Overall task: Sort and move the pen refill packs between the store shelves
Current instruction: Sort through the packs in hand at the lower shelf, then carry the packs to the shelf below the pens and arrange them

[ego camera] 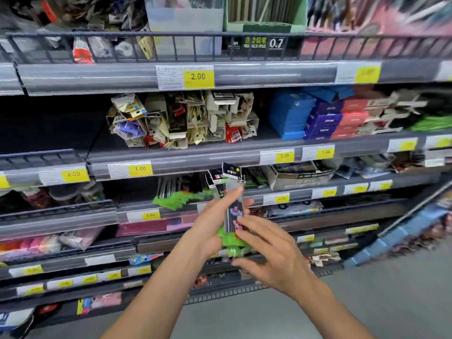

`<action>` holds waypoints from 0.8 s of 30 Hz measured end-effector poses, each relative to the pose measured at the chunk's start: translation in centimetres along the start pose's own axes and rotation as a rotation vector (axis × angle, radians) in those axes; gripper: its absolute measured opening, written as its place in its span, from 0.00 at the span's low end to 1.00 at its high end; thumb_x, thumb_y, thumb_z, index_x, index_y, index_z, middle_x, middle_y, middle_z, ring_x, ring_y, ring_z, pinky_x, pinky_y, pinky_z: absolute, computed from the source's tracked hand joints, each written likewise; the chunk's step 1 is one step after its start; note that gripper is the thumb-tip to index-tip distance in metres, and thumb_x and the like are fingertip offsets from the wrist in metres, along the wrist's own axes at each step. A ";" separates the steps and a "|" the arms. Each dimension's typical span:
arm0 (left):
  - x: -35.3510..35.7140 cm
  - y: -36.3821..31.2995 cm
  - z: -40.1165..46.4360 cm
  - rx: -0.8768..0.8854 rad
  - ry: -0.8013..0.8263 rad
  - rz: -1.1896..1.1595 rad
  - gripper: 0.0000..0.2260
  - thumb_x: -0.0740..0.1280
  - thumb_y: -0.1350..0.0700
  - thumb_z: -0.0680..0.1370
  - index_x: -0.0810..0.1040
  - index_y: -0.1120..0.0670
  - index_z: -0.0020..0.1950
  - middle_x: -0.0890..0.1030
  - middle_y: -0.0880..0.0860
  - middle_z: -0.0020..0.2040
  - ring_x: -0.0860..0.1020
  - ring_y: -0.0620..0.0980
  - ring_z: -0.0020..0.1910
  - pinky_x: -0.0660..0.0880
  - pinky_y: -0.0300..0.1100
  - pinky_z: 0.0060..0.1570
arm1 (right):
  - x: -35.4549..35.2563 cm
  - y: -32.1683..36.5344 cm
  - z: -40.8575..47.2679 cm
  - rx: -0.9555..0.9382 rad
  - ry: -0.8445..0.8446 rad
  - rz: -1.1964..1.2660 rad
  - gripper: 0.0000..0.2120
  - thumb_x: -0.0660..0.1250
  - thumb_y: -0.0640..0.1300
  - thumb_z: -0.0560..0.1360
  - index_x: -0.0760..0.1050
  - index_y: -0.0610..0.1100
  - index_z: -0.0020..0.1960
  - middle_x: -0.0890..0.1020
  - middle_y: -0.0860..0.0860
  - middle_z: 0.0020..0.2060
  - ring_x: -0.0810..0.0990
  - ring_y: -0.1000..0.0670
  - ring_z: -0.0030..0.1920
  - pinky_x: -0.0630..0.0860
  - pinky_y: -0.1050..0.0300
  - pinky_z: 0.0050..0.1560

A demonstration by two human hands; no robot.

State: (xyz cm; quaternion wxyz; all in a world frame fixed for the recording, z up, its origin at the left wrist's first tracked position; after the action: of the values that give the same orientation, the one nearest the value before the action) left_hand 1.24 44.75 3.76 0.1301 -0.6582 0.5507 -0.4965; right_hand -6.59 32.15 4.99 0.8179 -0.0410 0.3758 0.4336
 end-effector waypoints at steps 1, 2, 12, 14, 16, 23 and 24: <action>1.4 0.5 0.2 -0.028 0.037 0.002 0.34 0.79 0.42 0.68 0.81 0.64 0.66 0.86 0.54 0.43 0.82 0.51 0.35 0.80 0.41 0.32 | -1.3 -0.3 -0.4 0.004 0.004 -0.034 0.27 0.78 0.57 0.73 0.80 0.40 0.63 0.79 0.45 0.68 0.75 0.45 0.71 0.77 0.43 0.64; 3.0 1.1 0.3 -0.053 0.081 0.009 0.33 0.79 0.42 0.67 0.83 0.64 0.63 0.86 0.55 0.42 0.82 0.51 0.35 0.80 0.42 0.32 | -2.8 -0.6 -0.9 0.010 -0.001 -0.074 0.27 0.78 0.58 0.72 0.80 0.41 0.62 0.79 0.45 0.68 0.76 0.44 0.71 0.77 0.42 0.63; 21.8 7.5 0.8 -0.016 0.447 -0.005 0.20 0.80 0.50 0.71 0.83 0.59 0.59 0.85 0.59 0.50 0.85 0.54 0.43 0.83 0.47 0.42 | -19.6 -4.8 -6.7 0.169 -0.220 -0.294 0.20 0.81 0.53 0.71 0.83 0.39 0.52 0.82 0.43 0.62 0.78 0.40 0.66 0.77 0.39 0.61; 25.8 9.1 1.2 0.000 0.466 0.030 0.28 0.83 0.45 0.67 0.83 0.59 0.60 0.85 0.58 0.47 0.84 0.55 0.41 0.83 0.47 0.41 | -23.2 -5.8 -8.4 0.183 -0.201 -0.333 0.23 0.81 0.57 0.70 0.85 0.38 0.52 0.82 0.45 0.63 0.77 0.40 0.68 0.76 0.39 0.61; 30.1 10.9 1.6 -0.048 0.483 0.020 0.30 0.80 0.36 0.68 0.84 0.58 0.58 0.85 0.58 0.46 0.84 0.55 0.41 0.82 0.46 0.40 | -26.8 -7.0 -10.4 0.181 -0.174 -0.350 0.25 0.80 0.59 0.69 0.85 0.40 0.54 0.81 0.47 0.64 0.76 0.39 0.69 0.76 0.38 0.61; 43.3 17.0 3.7 -0.149 0.528 -0.055 0.33 0.61 0.28 0.77 0.84 0.57 0.55 0.82 0.57 0.47 0.81 0.53 0.44 0.77 0.42 0.41 | -38.1 -12.8 -15.5 0.180 -0.278 -0.344 0.14 0.79 0.48 0.75 0.85 0.38 0.53 0.83 0.44 0.62 0.80 0.41 0.64 0.78 0.40 0.59; 44.7 17.4 4.1 -0.158 0.536 -0.070 0.32 0.61 0.30 0.78 0.84 0.58 0.55 0.82 0.57 0.47 0.81 0.53 0.44 0.78 0.42 0.41 | -39.3 -13.7 -15.9 0.176 -0.294 -0.337 0.14 0.78 0.47 0.75 0.85 0.38 0.53 0.83 0.44 0.62 0.80 0.41 0.64 0.78 0.40 0.60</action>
State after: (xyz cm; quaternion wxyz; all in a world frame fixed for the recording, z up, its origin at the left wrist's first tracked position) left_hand -10.30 -1.24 12.08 -0.0895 -0.5302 0.5794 -0.6125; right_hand -19.04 -9.26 15.63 0.9251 0.0316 0.2769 0.2578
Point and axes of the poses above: each hand's wrist, its own z-axis towards the middle knuckle, its own x-axis out of the palm, y = z × x, the point moved 5 cm from there along z, towards the middle knuckle
